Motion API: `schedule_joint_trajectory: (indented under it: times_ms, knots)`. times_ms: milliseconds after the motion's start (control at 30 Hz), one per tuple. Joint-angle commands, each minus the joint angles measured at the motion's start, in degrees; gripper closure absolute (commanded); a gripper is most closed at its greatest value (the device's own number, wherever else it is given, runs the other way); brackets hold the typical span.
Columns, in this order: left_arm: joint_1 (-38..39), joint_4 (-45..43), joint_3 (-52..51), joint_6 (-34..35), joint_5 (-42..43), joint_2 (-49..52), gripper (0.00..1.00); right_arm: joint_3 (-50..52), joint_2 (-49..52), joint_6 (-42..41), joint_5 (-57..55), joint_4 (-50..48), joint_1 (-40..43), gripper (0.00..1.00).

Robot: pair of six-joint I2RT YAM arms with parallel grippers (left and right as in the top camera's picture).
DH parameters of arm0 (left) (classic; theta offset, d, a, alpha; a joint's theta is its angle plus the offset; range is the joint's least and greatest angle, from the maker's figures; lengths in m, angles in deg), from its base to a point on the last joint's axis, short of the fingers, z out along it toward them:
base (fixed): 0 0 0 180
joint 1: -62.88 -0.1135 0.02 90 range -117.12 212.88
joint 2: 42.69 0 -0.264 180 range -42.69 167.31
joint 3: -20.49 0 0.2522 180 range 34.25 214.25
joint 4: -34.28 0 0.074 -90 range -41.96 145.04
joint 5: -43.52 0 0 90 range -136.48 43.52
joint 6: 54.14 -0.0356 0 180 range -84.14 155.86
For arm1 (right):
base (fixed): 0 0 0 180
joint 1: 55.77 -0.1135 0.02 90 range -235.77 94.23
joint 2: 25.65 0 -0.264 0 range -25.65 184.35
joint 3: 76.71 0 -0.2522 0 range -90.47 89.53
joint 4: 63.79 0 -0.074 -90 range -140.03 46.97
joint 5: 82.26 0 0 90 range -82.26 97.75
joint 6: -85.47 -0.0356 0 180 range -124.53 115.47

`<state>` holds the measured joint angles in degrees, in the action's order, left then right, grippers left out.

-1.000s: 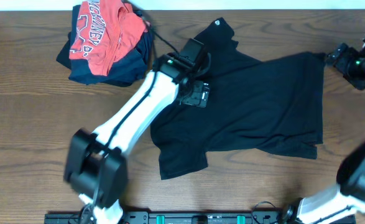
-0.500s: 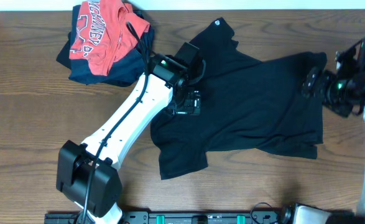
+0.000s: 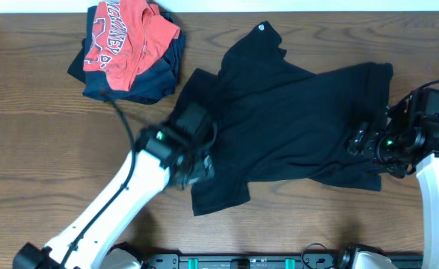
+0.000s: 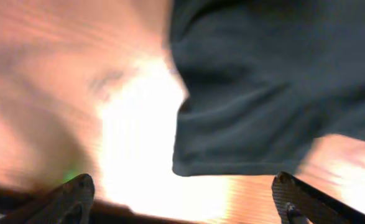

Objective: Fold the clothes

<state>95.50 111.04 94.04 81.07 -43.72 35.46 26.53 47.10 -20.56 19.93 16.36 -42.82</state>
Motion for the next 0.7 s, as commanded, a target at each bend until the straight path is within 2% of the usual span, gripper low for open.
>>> schedule_joint_trajectory:
  times_ms: [0,133,300,667]
  knots:
    - [0.74,-3.43,-7.69,4.83,2.05,-2.36,0.16,1.2,-0.2,0.79,-0.39,-1.01,-0.26,0.13]
    - [3.06,-8.87,-13.4,1.11,6.73,-2.93,0.22,1.38,-0.2,1.33,-0.9,-1.27,-0.26,0.14]
    - [7.26,-11.65,-18.14,1.2,6.95,-2.58,0.22,1.38,-0.2,1.53,-1.29,-0.61,-0.28,0.14]
    - [7.37,-23.89,-25.75,-3.85,8.85,-2.51,0.23,1.38,-0.22,1.84,-1.68,-0.96,-0.28,0.14]
